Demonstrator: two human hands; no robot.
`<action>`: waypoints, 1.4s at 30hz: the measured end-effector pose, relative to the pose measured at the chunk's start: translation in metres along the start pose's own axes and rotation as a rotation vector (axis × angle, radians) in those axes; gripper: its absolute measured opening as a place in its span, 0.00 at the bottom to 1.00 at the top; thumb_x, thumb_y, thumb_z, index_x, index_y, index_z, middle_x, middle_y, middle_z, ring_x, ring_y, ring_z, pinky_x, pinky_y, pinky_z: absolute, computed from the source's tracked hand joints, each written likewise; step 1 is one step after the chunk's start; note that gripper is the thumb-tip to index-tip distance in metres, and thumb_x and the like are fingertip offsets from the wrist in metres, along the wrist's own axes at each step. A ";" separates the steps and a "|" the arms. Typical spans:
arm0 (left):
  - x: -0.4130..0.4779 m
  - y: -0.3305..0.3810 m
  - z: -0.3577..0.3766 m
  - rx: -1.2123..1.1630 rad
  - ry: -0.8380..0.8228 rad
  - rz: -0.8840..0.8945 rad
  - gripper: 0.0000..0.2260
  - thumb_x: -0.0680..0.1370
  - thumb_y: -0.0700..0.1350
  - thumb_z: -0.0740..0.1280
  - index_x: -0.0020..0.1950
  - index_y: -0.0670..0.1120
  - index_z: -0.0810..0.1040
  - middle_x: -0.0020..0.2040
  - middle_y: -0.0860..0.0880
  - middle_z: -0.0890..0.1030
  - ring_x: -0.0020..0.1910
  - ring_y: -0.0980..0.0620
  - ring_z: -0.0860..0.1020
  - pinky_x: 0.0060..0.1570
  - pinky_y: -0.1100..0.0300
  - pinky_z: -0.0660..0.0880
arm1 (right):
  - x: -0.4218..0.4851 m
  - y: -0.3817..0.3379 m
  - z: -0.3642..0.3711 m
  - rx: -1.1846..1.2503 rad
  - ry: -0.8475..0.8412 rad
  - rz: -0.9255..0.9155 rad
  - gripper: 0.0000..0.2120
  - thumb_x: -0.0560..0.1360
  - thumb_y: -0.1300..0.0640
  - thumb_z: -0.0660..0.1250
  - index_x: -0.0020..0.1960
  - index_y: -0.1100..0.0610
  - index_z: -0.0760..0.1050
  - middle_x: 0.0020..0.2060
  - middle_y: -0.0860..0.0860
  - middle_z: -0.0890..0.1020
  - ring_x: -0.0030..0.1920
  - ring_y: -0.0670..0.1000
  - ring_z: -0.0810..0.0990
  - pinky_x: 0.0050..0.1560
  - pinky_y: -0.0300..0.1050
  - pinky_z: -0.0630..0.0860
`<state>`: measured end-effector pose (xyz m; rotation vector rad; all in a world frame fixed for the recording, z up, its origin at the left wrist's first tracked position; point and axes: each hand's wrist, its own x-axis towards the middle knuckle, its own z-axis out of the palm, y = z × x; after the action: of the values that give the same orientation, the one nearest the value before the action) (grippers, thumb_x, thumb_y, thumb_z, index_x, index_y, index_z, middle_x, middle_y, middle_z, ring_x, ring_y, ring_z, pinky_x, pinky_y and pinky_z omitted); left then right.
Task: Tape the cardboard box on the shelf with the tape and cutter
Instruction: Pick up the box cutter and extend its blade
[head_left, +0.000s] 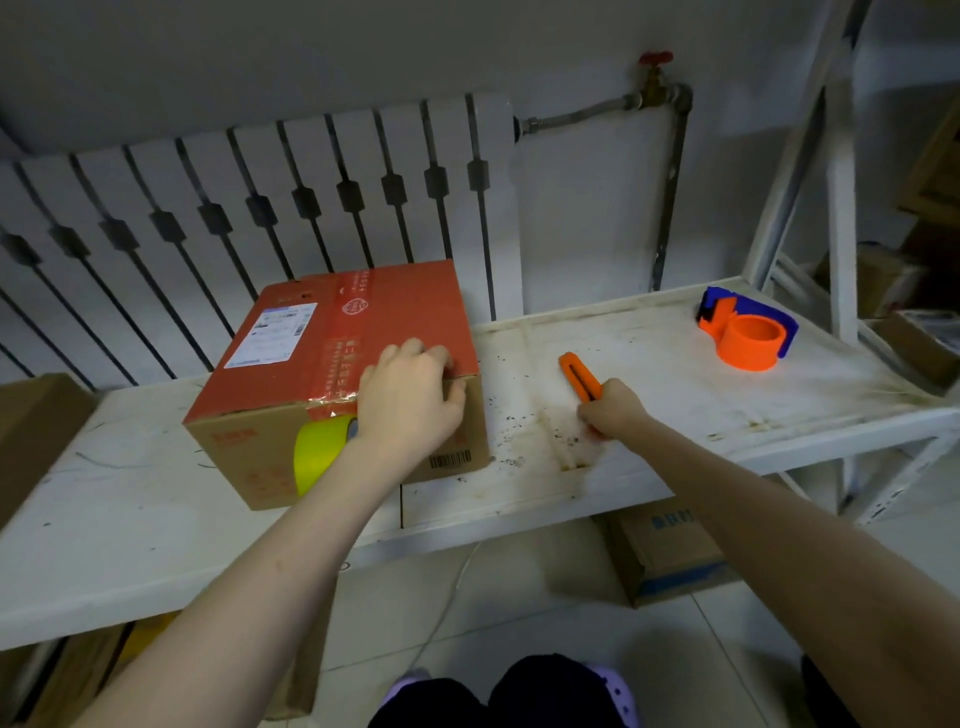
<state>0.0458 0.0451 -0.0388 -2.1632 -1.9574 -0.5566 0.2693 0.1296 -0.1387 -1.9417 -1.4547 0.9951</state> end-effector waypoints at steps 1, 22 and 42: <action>0.001 0.001 -0.001 -0.006 -0.002 -0.003 0.13 0.75 0.51 0.62 0.55 0.47 0.78 0.52 0.45 0.78 0.53 0.42 0.74 0.49 0.50 0.72 | -0.009 -0.004 -0.002 0.165 -0.027 -0.015 0.07 0.75 0.65 0.62 0.47 0.60 0.64 0.38 0.54 0.70 0.31 0.51 0.76 0.24 0.38 0.70; -0.042 0.028 -0.062 -1.643 -0.213 -0.439 0.15 0.81 0.48 0.55 0.48 0.42 0.78 0.46 0.45 0.84 0.34 0.50 0.80 0.28 0.58 0.72 | -0.179 -0.082 0.002 0.760 -0.619 -0.545 0.11 0.81 0.65 0.52 0.51 0.62 0.73 0.41 0.55 0.78 0.37 0.46 0.80 0.42 0.40 0.79; -0.050 0.005 -0.044 -1.792 -0.288 -0.518 0.15 0.82 0.45 0.51 0.58 0.41 0.75 0.51 0.44 0.82 0.50 0.50 0.80 0.50 0.55 0.76 | -0.181 -0.070 0.026 0.481 -0.452 -0.511 0.10 0.82 0.56 0.53 0.51 0.60 0.70 0.36 0.53 0.78 0.32 0.45 0.78 0.36 0.37 0.78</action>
<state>0.0403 -0.0181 -0.0174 -2.1405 -2.3999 -3.1551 0.1793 -0.0236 -0.0560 -0.9745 -1.6336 1.4173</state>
